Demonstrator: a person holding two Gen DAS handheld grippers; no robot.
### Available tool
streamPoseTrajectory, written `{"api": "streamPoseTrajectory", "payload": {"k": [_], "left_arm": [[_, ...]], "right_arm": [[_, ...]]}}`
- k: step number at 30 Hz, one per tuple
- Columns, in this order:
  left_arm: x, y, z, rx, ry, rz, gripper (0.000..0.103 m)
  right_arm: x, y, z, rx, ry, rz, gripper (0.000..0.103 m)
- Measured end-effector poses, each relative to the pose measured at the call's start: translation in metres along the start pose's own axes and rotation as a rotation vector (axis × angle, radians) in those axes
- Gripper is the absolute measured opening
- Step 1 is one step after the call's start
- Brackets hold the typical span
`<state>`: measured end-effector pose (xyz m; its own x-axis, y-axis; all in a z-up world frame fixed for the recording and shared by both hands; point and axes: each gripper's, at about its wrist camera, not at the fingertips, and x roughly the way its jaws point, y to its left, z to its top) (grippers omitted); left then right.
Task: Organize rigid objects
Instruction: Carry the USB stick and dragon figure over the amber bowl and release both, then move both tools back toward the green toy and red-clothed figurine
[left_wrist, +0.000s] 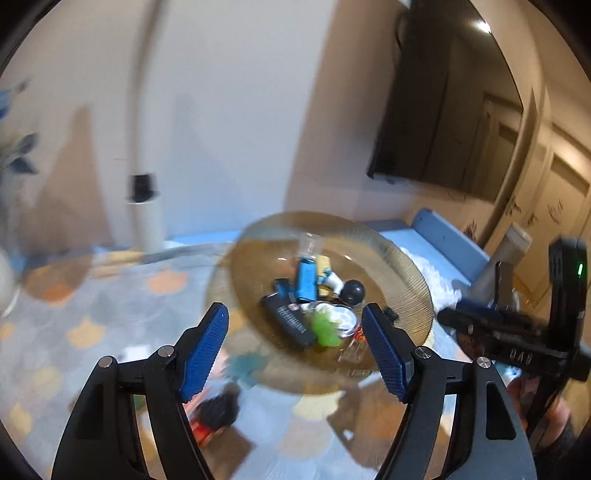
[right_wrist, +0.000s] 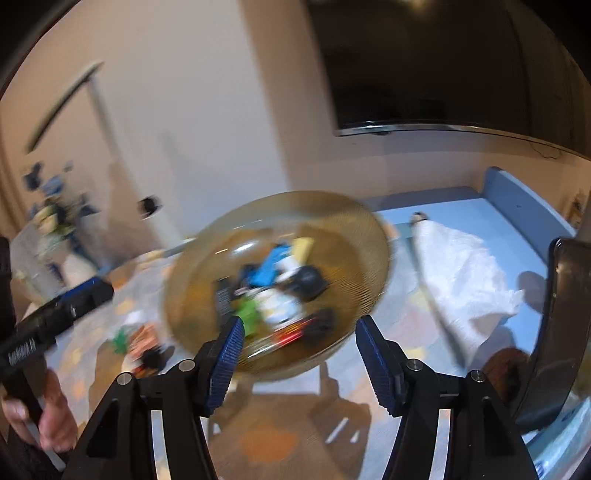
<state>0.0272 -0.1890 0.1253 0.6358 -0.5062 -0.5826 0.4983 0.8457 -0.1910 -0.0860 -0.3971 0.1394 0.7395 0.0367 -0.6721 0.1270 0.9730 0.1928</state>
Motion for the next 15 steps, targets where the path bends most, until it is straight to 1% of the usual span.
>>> {"api": "streamPoseTrajectory", "payload": {"k": [1,2,4,6,8,10,11,12,14,15], "left_arm": [[-0.017,0.007,-0.002,-0.019,-0.019,0.008,0.073],[-0.032,0.013,-0.005,-0.03,-0.037,0.019,0.073],[-0.066,0.025,-0.011,-0.039,-0.073,0.055,0.074],[-0.092,0.033,-0.017,-0.044,-0.1,0.09,0.083],[-0.122,0.046,-0.026,-0.064,-0.135,0.128,0.088],[-0.143,0.059,-0.035,-0.09,-0.159,0.159,0.093],[-0.149,0.064,-0.042,-0.105,-0.161,0.179,0.096],[-0.153,0.07,-0.049,-0.117,-0.155,0.197,0.098],[-0.147,0.082,-0.069,-0.137,-0.114,0.255,0.098],[-0.136,0.09,-0.083,-0.145,-0.085,0.285,0.098]], "right_arm": [[-0.003,0.009,-0.006,-0.014,0.0,0.025,0.067],[-0.005,0.022,-0.014,-0.032,0.002,0.06,0.076],[-0.008,0.049,-0.032,-0.068,0.0,0.14,0.087],[-0.005,0.072,-0.048,-0.094,0.015,0.197,0.087],[0.007,0.091,-0.064,-0.104,0.052,0.23,0.087],[0.018,0.104,-0.077,-0.117,0.074,0.236,0.087],[0.026,0.109,-0.084,-0.129,0.081,0.225,0.087],[0.032,0.112,-0.091,-0.14,0.084,0.205,0.087],[0.049,0.113,-0.104,-0.145,0.095,0.167,0.087],[0.058,0.112,-0.107,-0.139,0.13,0.136,0.087]]}}
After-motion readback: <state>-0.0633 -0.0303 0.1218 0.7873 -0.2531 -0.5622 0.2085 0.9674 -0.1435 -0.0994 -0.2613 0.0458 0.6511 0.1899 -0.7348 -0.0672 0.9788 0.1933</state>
